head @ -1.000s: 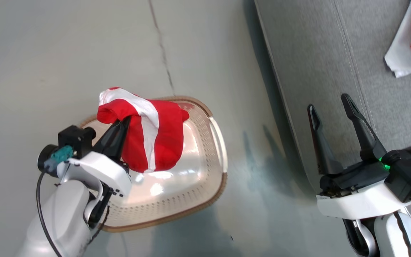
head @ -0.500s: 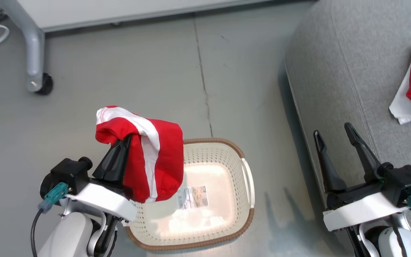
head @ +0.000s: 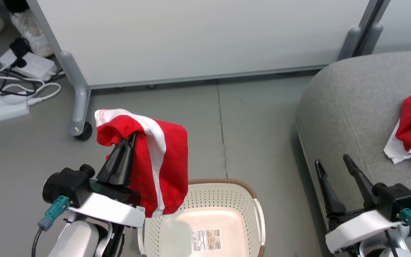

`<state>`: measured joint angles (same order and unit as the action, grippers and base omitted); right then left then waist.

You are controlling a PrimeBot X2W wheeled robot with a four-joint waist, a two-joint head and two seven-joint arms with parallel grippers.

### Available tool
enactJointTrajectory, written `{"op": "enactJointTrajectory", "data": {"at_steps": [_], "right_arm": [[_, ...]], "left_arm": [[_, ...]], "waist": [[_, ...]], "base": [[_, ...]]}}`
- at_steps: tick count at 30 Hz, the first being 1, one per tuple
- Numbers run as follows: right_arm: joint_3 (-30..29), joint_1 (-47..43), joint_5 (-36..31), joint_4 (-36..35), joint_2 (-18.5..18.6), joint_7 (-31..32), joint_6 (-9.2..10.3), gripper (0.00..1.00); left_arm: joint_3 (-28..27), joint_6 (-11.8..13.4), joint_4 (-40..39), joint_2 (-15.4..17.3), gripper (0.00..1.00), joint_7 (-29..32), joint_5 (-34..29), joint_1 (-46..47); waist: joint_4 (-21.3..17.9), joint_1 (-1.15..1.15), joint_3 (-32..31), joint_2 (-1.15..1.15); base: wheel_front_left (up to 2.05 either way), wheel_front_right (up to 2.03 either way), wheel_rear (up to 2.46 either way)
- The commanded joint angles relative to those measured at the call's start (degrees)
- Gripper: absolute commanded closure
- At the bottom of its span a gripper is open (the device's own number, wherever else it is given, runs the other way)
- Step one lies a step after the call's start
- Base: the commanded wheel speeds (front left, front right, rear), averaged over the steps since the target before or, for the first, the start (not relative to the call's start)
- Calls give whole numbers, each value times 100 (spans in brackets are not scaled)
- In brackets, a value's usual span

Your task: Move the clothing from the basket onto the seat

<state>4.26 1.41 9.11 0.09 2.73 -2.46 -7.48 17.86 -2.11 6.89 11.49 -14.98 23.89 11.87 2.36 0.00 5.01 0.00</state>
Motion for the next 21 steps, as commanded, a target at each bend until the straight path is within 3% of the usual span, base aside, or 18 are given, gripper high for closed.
{"op": "enactJointTrajectory", "data": {"at_steps": [1, 9, 21], "right_arm": [[-7, -67, 22, 12, 32, 24, -4, 0], [31, -322, 137, 101, 31, 88, -4, 0], [79, -459, 287, 152, 32, 48, -4, 0]], "left_arm": [[9, 29, -49, 2, 100, -17, -40, -72], [301, 62, -496, -18, 100, 161, -132, -340], [550, 126, -970, 62, 100, 419, -193, -641]], "waist": [[12, 0, -183, 0], [-64, 0, -607, 0], [-162, 0, -769, 0]], "base": [[0, 0, 0], [0, 0, 0], [0, 0, 0]]}}
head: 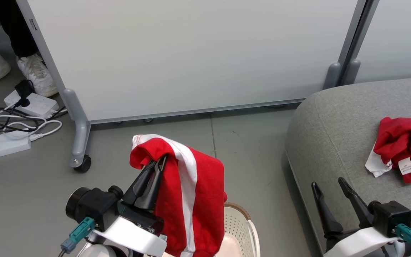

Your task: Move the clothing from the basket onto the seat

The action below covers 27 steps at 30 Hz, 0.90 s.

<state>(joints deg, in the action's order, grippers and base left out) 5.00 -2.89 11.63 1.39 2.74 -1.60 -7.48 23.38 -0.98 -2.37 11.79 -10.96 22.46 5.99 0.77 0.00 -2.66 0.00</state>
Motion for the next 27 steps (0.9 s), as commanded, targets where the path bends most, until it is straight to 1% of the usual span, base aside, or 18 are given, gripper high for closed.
{"op": "enactJointTrajectory", "data": {"at_steps": [1, 17, 21, 27], "right_arm": [[12, -26, 54, 30, 30, -47, -4, 0], [148, 118, 124, 113, 29, -105, -4, 0], [540, 199, 282, 78, 26, -106, -4, 0], [1576, 619, 671, 206, 29, -145, -4, 0]], "left_arm": [[5, 20, -56, 37, 100, 33, -38, -67], [89, 39, -79, 87, 100, 65, 10, -28], [106, 44, -87, 101, 100, 56, 11, -26], [152, 13, -102, 101, 100, 65, 16, 55]], "waist": [[-10, 0, -2, 0], [11, 0, -16, 0], [14, 0, -19, 0], [57, 0, 5, 0]], "base": [[0, 0, 0], [0, 0, 0], [0, 0, 0], [0, 0, 0]]}}
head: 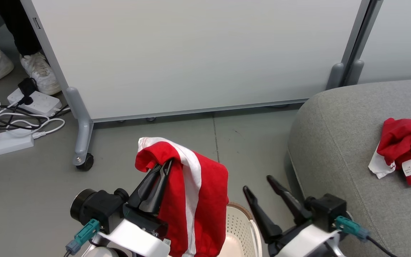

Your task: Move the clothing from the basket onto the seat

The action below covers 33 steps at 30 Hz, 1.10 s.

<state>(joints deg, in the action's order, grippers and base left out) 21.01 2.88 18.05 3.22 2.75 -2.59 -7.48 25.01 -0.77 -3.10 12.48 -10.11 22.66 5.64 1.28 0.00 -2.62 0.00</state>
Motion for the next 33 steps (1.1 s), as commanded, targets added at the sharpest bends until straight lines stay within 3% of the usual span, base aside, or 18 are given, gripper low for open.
{"op": "enactJointTrajectory", "data": {"at_steps": [1, 10, 18, 19, 20, 29, 30, 31, 32, 33], "right_arm": [[179, 124, 136, 72, 28, -64, -4, 0], [1779, 1066, 837, 820, 32, -334, -4, 0], [2371, 1854, 834, 1693, 28, -593, -4, 0], [2438, 1940, 848, 1785, 30, -580, -4, 58], [2491, 2001, 881, 1861, 29, -599, -4, 100], [2649, 2273, 1370, 2126, 28, -921, -4, 100], [2624, 2285, 1448, 2139, 29, -954, -4, 100], [2598, 2291, 1536, 2142, 31, -1000, -4, 100], [2551, 2332, 1571, 2157, 32, -1034, -4, 100], [2551, 2332, 1571, 2157, 32, -1034, -4, 100]], "left_arm": [[3, -15, -30, 31, 100, -16, -4, 96], [162, -84, -40, -2, 100, 6, -23, 152], [298, -116, -96, -5, 100, 22, -43, 161], [310, -123, -100, -8, 100, 25, -36, 161], [322, -125, -102, -8, 100, 28, -27, 161], [410, -172, -111, 31, 100, 36, 35, 161], [408, -162, -114, 47, 66, 46, 37, 158], [409, -159, -112, 58, 19, 60, 39, 155], [421, -161, -121, 65, 0, 64, 30, 159], [421, -161, -121, 65, 0, 64, 30, 159]], "waist": [[22, 0, 4, 0], [183, 0, 30, 0], [291, 0, 51, 0], [300, 0, 51, 0], [309, 0, 51, 0], [313, 0, 59, 0], [294, 0, 64, 0], [268, 0, 70, 0], [244, 0, 75, 0], [244, 0, 75, 0]], "base": [[0, 0, 0], [0, 0, 0], [0, 0, 0], [0, 0, 0], [0, 0, 0], [0, 0, 0], [0, 0, 0], [0, 0, 0], [0, 0, 0], [0, 0, 0]]}}
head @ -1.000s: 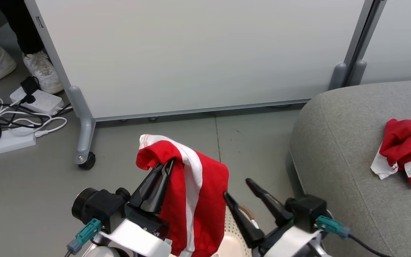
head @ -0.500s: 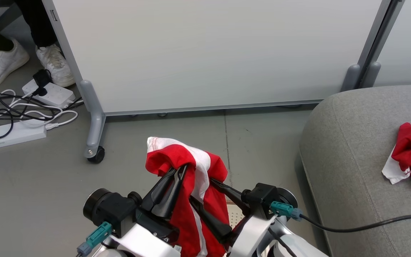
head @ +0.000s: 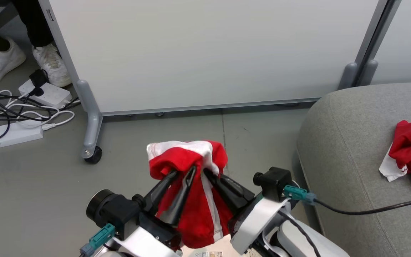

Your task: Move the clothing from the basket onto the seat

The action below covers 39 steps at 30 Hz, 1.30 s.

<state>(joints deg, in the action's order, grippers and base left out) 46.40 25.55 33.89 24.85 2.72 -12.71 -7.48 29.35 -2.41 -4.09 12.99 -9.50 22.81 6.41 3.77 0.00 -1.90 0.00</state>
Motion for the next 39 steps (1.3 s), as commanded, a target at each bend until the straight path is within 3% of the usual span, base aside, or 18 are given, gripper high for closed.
{"op": "enactJointTrajectory", "data": {"at_steps": [1, 8, 22, 39], "right_arm": [[-56, 97, 45, 12, 34, -58, -4, 100], [-779, 347, 178, 353, 31, -234, -4, 100], [-1664, 464, -363, 811, 32, -265, -4, 100], [-2317, 504, -875, 445, 32, -263, -4, 100]], "left_arm": [[9, -20, -27, 16, 0, 16, 12, 85], [245, -215, -39, 224, 0, 241, 71, -2], [527, -343, -122, 716, 0, 382, -130, -57], [479, -364, -408, 1222, 0, 404, -235, 215]], "waist": [[-34, 0, 9, 0], [-293, 0, 121, 0], [-1106, 0, 627, 0], [-2372, 0, 1462, 0]], "base": [[0, 0, 0], [0, 0, 0], [0, 0, 0], [0, 0, 0]]}}
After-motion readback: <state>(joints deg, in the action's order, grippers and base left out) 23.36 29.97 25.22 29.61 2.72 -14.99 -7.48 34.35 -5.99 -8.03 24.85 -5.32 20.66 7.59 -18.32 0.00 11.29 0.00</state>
